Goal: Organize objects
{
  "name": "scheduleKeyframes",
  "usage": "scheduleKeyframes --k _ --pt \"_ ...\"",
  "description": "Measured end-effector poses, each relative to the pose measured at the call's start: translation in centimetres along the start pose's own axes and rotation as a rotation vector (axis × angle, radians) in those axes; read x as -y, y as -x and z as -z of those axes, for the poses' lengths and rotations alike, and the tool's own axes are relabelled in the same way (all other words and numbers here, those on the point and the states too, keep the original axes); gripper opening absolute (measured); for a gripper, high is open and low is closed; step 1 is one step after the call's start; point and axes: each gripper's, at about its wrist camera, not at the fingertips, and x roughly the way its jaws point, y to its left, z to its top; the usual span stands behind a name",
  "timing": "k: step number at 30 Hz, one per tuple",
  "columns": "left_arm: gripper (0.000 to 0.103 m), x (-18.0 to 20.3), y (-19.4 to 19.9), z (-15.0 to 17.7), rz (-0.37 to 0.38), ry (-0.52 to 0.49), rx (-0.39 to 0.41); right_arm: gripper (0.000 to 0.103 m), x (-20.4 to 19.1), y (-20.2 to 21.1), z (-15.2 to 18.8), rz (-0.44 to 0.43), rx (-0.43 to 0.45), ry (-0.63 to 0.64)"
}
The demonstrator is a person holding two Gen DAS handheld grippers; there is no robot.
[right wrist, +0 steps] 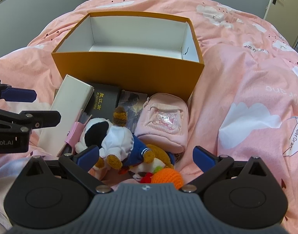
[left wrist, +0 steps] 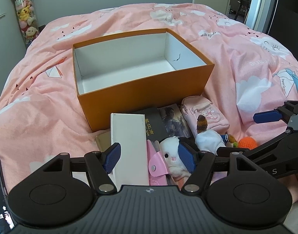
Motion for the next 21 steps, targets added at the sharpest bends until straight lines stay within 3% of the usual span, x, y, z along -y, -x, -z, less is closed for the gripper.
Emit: scheduleKeyframes --k 21 --pt "0.08 -0.13 -0.09 0.03 0.016 0.014 -0.024 0.102 -0.04 -0.24 0.18 -0.006 -0.011 -0.004"
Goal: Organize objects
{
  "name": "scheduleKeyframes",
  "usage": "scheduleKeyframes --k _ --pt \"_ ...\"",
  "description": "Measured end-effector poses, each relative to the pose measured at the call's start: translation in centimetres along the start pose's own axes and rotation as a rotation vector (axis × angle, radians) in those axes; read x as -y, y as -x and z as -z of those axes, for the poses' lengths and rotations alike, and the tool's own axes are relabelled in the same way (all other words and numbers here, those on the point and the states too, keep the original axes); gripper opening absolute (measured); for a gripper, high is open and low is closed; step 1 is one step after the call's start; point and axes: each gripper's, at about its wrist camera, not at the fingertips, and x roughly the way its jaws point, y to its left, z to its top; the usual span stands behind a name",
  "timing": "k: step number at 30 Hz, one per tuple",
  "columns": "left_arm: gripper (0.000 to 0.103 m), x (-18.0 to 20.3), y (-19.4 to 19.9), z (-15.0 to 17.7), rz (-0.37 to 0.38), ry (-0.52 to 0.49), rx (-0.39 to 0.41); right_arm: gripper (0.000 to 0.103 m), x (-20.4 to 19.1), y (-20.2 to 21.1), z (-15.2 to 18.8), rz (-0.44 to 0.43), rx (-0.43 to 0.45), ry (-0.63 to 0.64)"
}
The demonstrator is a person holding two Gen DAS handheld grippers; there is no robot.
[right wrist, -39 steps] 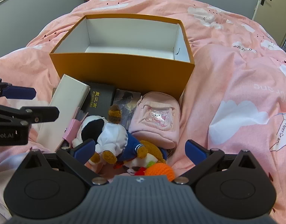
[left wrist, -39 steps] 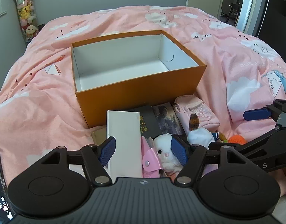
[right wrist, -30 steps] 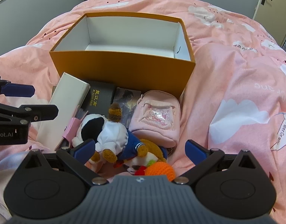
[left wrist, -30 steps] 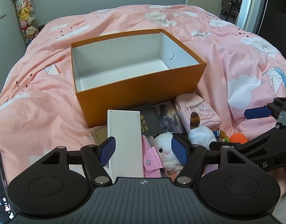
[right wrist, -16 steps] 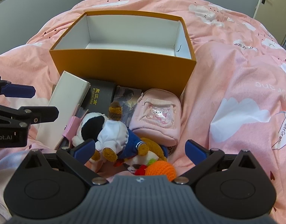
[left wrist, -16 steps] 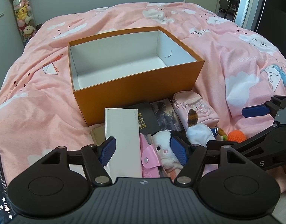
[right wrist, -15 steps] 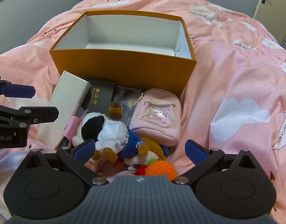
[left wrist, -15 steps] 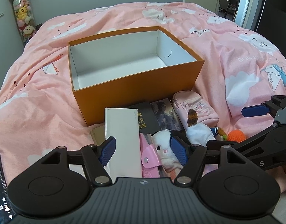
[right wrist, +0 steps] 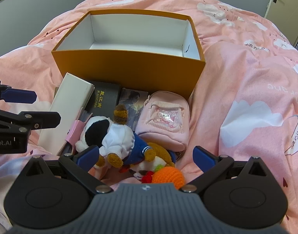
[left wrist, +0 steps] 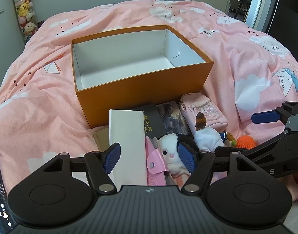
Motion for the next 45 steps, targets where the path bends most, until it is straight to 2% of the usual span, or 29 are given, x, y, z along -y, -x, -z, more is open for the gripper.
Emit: scheduleKeyframes --k 15,19,23,28,30,33,35,38,45 --pt "0.079 -0.3 -0.2 0.0 0.009 0.012 -0.017 0.102 0.0 0.1 -0.3 -0.009 -0.008 0.004" --pt "0.071 -1.2 -0.2 -0.2 0.045 0.049 -0.036 0.1 0.3 0.2 -0.7 -0.015 0.009 0.007" --pt "0.06 -2.7 -0.2 -0.5 0.077 0.109 -0.059 0.082 0.5 0.2 -1.7 -0.03 0.007 0.015" --pt "0.058 -4.2 -1.0 -0.7 0.072 0.166 -0.081 0.068 0.5 -0.3 -3.1 -0.109 -0.015 0.002" --pt "0.059 -4.3 -1.6 -0.7 0.037 0.17 -0.085 0.06 0.4 -0.6 -3.7 -0.143 -0.02 -0.002" --pt "0.065 -4.6 -2.9 -0.4 0.02 0.169 -0.104 0.05 -0.1 -1.3 -4.6 -0.187 -0.031 0.003" --pt "0.071 -4.9 -3.8 -0.2 0.008 0.166 -0.106 0.047 -0.7 -1.9 -5.2 -0.216 -0.038 0.014" --pt "0.074 -5.6 -5.0 0.1 -0.015 0.162 -0.124 0.04 -1.6 -3.1 -6.0 -0.244 -0.056 0.04" --pt "0.075 -7.7 -7.4 0.6 0.078 0.264 -0.176 0.026 -2.6 -5.8 -7.4 -0.283 -0.094 0.074"
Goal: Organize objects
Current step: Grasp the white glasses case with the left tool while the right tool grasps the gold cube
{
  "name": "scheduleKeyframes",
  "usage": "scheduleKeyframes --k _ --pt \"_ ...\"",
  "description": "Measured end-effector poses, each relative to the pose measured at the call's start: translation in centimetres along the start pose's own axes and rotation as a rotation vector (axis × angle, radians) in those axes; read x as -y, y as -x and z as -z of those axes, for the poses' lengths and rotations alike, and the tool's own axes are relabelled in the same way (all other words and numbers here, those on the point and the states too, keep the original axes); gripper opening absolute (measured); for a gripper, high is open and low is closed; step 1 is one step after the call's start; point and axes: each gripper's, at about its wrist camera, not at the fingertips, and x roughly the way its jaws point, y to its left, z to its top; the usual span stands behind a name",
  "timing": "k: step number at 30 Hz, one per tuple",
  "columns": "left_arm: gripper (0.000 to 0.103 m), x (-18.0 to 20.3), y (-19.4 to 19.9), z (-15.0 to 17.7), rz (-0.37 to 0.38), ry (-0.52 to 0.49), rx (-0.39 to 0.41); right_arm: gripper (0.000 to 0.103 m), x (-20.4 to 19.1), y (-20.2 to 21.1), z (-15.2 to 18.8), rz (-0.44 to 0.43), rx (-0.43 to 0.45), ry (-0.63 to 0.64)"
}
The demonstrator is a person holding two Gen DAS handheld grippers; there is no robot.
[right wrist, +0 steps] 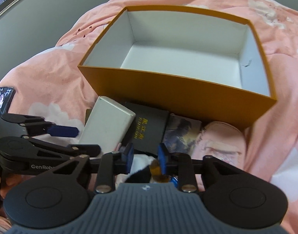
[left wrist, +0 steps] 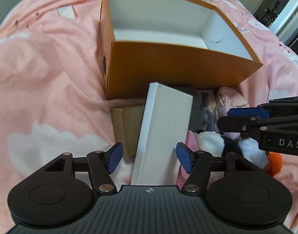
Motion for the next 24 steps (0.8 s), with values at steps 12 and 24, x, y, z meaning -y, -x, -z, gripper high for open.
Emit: scheduleKeyframes --k 12,24 --pt "0.087 -0.9 -1.5 -0.2 0.074 0.054 -0.05 0.012 -0.3 -4.0 -1.4 -0.063 -0.062 0.003" --pt "0.058 -0.9 0.7 0.5 0.071 0.07 -0.06 0.0 -2.0 -5.8 -2.0 -0.177 -0.053 0.044"
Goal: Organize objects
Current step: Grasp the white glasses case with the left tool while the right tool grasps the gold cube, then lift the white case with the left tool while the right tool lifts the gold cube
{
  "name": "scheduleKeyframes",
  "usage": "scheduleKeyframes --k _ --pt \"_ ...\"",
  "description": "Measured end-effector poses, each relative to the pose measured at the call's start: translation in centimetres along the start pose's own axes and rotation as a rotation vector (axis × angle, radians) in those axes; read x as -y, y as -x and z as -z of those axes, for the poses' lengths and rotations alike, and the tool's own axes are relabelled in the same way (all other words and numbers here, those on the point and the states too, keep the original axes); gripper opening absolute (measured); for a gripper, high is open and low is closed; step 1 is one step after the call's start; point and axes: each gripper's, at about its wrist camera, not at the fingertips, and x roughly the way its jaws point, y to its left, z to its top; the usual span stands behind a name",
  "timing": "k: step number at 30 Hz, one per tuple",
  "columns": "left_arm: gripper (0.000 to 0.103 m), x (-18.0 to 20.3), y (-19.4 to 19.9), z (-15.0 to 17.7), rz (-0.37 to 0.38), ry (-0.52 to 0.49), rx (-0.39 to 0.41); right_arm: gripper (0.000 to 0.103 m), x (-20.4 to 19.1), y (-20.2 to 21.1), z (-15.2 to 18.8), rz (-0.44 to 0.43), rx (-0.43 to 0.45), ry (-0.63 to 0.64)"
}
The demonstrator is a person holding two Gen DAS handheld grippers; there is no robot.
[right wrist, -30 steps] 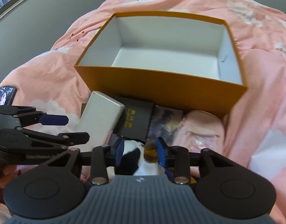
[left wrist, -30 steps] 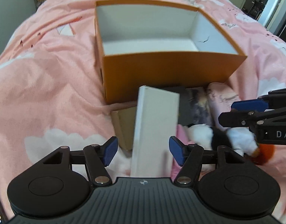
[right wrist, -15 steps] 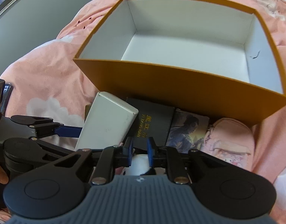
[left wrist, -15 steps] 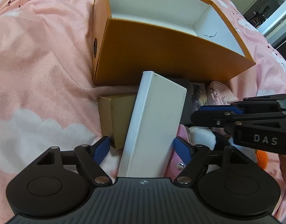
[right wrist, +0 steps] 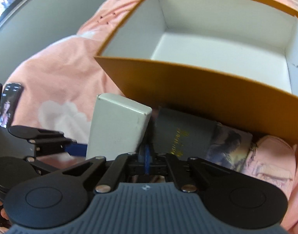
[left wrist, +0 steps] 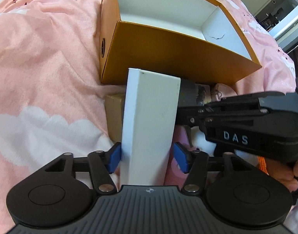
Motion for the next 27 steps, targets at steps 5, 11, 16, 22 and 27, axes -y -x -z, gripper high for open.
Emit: scheduleKeyframes --k 5,11,16,22,27 --pt "0.041 -0.3 1.0 0.2 0.007 0.014 0.037 0.001 -0.2 0.1 -0.1 0.033 -0.002 0.005" --pt "0.031 1.2 2.7 0.1 -0.022 -0.022 0.082 0.002 0.6 0.7 -0.1 0.008 0.014 -0.034" --pt "0.031 1.1 4.7 0.1 -0.115 -0.013 0.112 0.004 -0.6 0.9 -1.0 -0.077 0.016 -0.003" --pt "0.03 0.8 7.3 -0.3 -0.245 -0.024 0.181 0.025 -2.3 0.1 -1.7 -0.055 -0.003 0.025" --pt "0.029 1.0 6.1 -0.7 -0.412 -0.094 0.189 0.051 -2.4 -0.8 -1.0 -0.027 -0.024 0.005"
